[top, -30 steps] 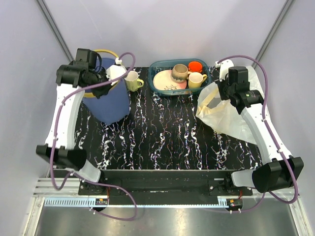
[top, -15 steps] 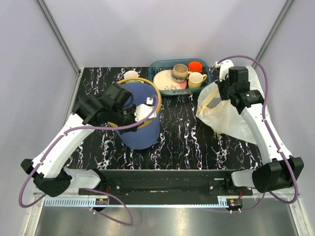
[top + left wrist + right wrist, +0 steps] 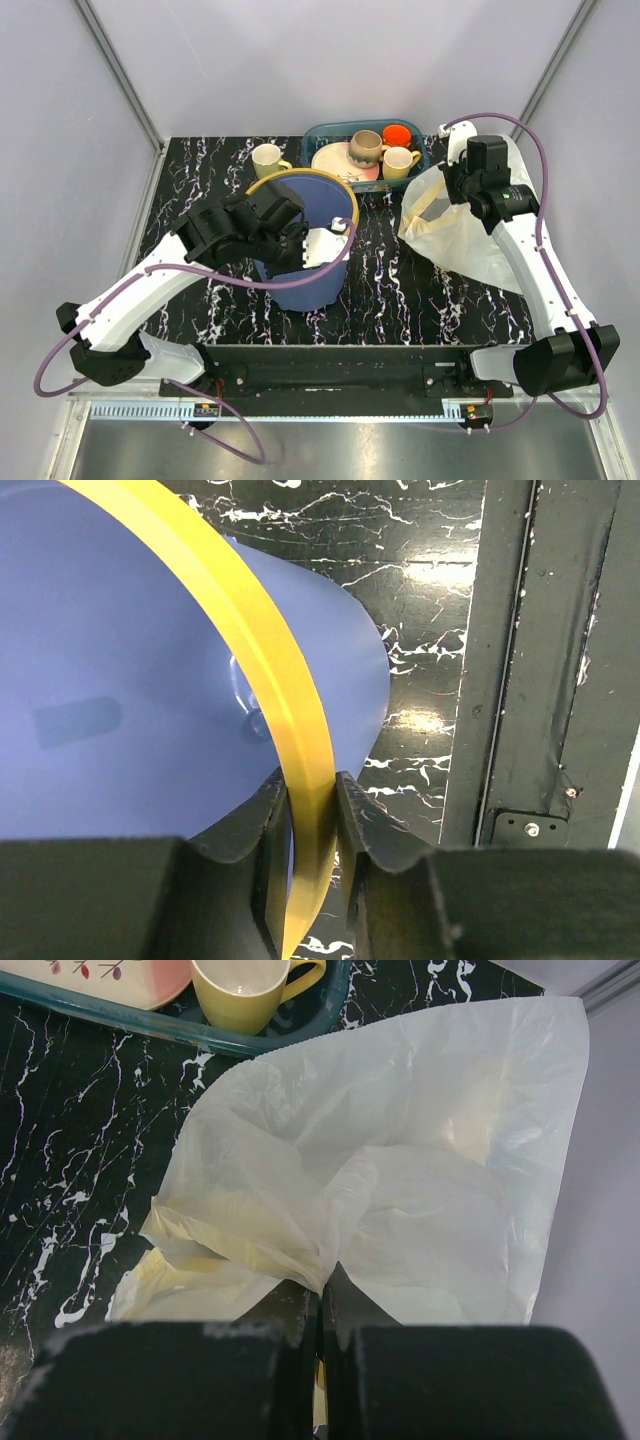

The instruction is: Put the trash bags into the trash bin

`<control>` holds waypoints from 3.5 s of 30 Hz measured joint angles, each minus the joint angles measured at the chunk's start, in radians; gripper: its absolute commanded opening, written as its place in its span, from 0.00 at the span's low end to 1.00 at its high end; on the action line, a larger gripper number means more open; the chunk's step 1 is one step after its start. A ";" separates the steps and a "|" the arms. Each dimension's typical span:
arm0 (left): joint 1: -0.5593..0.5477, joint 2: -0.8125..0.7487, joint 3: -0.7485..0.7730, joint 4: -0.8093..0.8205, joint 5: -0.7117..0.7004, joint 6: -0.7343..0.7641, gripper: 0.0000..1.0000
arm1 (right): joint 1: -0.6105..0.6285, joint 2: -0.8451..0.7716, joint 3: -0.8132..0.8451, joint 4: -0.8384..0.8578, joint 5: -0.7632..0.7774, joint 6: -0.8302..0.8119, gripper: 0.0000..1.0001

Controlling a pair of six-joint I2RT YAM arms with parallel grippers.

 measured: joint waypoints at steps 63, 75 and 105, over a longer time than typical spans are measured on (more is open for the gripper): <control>1.205 0.196 -0.564 0.364 0.470 0.035 0.61 | -0.003 -0.039 0.373 -0.179 -0.091 0.075 0.00; 1.162 -0.043 -0.838 0.036 0.718 0.780 0.66 | -0.003 -0.036 0.409 -0.187 -0.084 0.071 0.00; 1.023 -0.461 -1.000 1.187 0.802 -0.585 0.95 | -0.004 0.080 1.113 0.088 -0.399 0.242 0.00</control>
